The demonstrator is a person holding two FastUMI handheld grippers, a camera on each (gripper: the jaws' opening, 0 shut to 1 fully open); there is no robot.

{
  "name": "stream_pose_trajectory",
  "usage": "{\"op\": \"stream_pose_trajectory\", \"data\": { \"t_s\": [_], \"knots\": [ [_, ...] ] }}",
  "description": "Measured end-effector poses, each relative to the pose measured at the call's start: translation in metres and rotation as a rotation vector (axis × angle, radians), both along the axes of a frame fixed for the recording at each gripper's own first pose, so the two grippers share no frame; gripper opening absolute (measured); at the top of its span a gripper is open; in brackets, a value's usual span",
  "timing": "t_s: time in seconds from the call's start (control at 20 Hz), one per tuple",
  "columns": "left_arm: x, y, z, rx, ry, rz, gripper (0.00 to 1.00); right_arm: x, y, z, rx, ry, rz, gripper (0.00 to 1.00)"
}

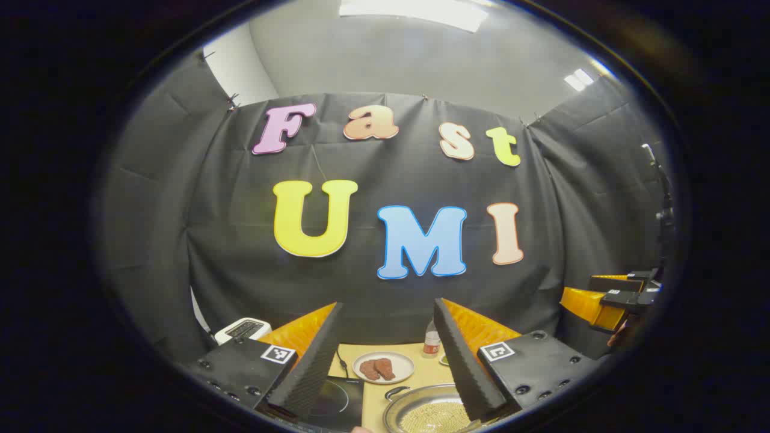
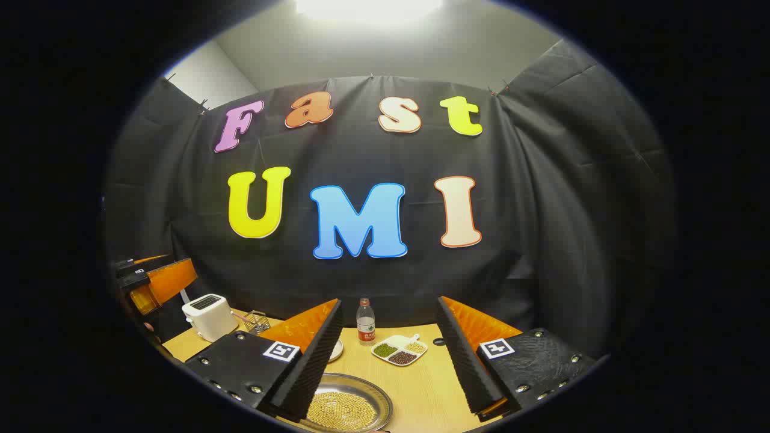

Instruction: First push the handle of the pot to place it horizontally, then grasp the pot with both hands and set it on the induction cooktop.

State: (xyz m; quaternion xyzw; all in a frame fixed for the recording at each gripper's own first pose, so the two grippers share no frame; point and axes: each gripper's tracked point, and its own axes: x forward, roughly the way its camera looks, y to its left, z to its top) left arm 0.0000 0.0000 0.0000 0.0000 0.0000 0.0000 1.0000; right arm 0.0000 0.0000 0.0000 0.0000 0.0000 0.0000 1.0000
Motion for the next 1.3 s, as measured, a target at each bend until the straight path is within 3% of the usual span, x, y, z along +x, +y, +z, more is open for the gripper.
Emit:
{"op": "stream_pose_trajectory", "data": {
  "t_s": [0.05,0.75,1.3],
  "knots": [
    [0.0,-0.001,0.0,0.001,0.001,-0.002,0.93,0.0,-0.001,0.001,0.002,-0.001,-0.003,0.93],
    [-0.004,-0.006,0.001,0.019,-0.003,-0.01,0.93,0.0,-0.004,-0.001,0.008,0.005,-0.003,0.93],
    [-0.008,-0.007,-0.007,0.027,0.018,-0.01,0.93,0.001,-0.004,-0.045,-0.03,0.123,0.012,0.93]
  ]
}}
